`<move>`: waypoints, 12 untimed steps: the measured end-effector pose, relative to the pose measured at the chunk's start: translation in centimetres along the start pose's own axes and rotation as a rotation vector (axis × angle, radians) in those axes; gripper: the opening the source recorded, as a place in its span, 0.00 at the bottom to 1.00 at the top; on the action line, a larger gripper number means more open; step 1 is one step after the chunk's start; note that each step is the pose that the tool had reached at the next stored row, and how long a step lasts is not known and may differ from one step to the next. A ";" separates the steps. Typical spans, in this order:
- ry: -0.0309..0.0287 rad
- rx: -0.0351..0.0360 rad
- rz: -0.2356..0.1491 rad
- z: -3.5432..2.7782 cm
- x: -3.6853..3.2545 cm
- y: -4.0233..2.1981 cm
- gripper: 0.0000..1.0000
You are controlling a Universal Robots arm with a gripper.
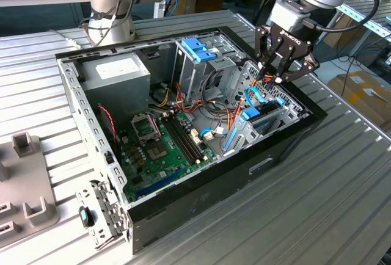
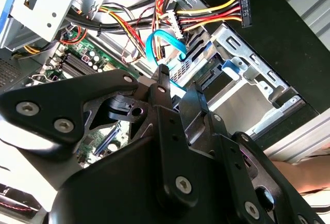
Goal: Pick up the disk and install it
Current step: 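Insert the second disk wire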
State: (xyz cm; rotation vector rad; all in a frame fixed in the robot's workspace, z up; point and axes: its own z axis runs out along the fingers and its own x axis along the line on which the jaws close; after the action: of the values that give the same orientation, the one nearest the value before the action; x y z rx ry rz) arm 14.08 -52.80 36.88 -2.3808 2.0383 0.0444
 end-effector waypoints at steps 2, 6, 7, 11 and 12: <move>0.0000 0.0000 0.000 0.00 0.00 0.00 0.36; 0.0000 0.0000 0.000 -0.01 -0.02 -0.04 0.36; 0.0000 0.0000 -0.001 -0.01 -0.02 -0.06 0.36; 0.0000 0.0000 -0.002 -0.01 0.00 -0.36 0.36; 0.0001 -0.0001 -0.002 -0.01 0.01 -0.46 0.36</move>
State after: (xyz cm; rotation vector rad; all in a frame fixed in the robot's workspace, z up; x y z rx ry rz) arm 14.54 -52.74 36.89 -2.3826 2.0363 0.0444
